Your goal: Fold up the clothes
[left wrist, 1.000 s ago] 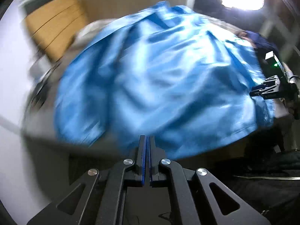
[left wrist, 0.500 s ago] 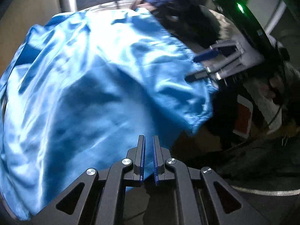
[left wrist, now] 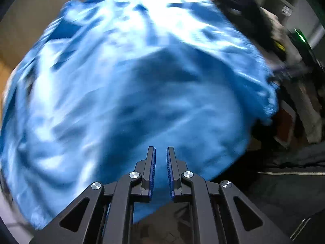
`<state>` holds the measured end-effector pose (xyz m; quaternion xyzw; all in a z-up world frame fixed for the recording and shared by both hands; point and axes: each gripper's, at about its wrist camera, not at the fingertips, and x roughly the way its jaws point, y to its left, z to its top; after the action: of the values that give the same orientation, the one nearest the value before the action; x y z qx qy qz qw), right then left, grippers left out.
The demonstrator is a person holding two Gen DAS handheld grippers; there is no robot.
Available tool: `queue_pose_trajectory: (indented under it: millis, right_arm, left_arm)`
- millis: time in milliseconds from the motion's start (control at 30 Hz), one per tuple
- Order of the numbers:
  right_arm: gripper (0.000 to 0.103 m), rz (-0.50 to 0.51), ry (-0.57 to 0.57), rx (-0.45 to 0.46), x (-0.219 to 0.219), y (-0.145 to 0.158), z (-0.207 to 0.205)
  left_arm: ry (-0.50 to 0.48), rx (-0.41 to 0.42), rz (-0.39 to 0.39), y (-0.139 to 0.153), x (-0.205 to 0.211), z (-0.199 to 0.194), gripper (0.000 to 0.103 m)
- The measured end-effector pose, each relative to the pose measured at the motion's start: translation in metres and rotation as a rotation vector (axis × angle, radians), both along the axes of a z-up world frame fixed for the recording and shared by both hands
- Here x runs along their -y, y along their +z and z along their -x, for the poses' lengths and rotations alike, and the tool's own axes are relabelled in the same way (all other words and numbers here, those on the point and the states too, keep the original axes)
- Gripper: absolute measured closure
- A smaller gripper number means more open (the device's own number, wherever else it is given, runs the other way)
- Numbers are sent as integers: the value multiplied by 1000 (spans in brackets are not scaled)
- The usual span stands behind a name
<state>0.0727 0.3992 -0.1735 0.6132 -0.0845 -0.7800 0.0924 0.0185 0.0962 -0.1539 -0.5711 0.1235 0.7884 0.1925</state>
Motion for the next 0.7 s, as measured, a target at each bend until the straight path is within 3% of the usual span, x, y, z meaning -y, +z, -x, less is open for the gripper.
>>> queue_pose_trajectory:
  millis: [67,100,133,167,267,400,500,600,700]
  right_arm:
    - [36,-44,44,-38,13,0,1]
    - [43,-63,66,-57,20,0,2]
    - [77,-65,83,-70,23,2,3]
    - [99,-41,95,-66,23,4,3]
    - [100,-23,118,-60,12,18,0]
    - [100,-86,88,-82,-30,52,-18]
    - [96,-120,11,-22,-54,36,-9]
    - [84,-132,16,93,-46,13,-1]
    - [80,-206,91,48,-34,30,-4]
  left_arm:
    - [49,0,8,-2,20,4,91]
    - [70,0,11,-3,29,5,91]
    - [91,1,14,-5,38,7,91]
    - [106,3,21,-8,46,8,91]
    - [141,12,26,-12,57,11,91]
    - [134,37,34,-25,58,6,91]
    - [133,79,19,-40,57,3,90]
    - [161,56,23,-30,63,-1,88]
    - [190,33,28,-19,69,-5,88]
